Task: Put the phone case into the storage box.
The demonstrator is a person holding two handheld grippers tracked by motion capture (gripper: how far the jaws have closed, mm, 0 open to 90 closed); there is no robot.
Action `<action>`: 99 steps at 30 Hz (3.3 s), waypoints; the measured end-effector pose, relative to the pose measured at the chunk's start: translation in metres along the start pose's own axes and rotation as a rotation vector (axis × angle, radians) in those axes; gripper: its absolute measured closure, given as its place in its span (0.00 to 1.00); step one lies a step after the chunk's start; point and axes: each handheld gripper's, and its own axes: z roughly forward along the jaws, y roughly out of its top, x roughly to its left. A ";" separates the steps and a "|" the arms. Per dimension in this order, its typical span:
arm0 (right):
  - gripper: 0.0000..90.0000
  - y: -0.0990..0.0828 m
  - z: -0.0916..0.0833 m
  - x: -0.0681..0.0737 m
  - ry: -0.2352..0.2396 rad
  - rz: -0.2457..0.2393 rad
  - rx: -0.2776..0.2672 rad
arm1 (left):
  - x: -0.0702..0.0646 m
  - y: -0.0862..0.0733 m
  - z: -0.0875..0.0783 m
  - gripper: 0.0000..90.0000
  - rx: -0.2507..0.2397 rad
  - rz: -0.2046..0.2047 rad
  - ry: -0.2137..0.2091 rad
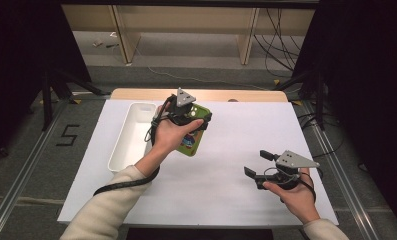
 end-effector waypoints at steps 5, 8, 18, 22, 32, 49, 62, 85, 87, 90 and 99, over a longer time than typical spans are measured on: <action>0.18 0.000 0.000 0.000 0.000 0.002 0.001 | 0.002 0.001 -0.003 0.18 -0.005 -0.008 0.006; 0.18 0.000 0.000 0.000 0.000 0.002 0.001 | 0.004 0.001 -0.004 0.18 -0.007 -0.002 0.009; 0.18 0.000 0.000 0.000 -0.001 0.004 0.002 | 0.007 0.002 -0.005 0.18 -0.012 -0.010 0.020; 0.18 0.000 0.000 0.000 -0.001 0.004 0.002 | 0.010 0.003 -0.007 0.18 -0.017 -0.009 0.026; 0.18 0.000 0.000 0.000 -0.001 0.004 0.002 | 0.015 0.004 -0.011 0.18 -0.022 -0.014 0.035; 0.18 -0.001 0.000 -0.001 -0.004 0.006 0.005 | 0.024 0.006 -0.018 0.18 -0.035 -0.025 0.058; 0.18 -0.001 0.000 -0.001 -0.003 0.007 0.008 | 0.030 0.005 -0.022 0.18 -0.039 -0.032 0.075; 0.18 -0.001 0.000 -0.001 -0.002 0.010 0.007 | 0.043 0.006 -0.030 0.18 -0.049 -0.043 0.103; 0.18 -0.001 0.000 -0.001 -0.001 0.009 0.005 | 0.044 0.006 -0.031 0.18 -0.052 -0.047 0.104; 0.18 -0.001 0.000 -0.001 -0.001 0.009 0.006 | 0.045 0.006 -0.032 0.18 -0.054 -0.047 0.108; 0.18 -0.001 0.000 -0.001 -0.002 0.010 0.007 | 0.050 0.006 -0.034 0.18 -0.061 -0.053 0.119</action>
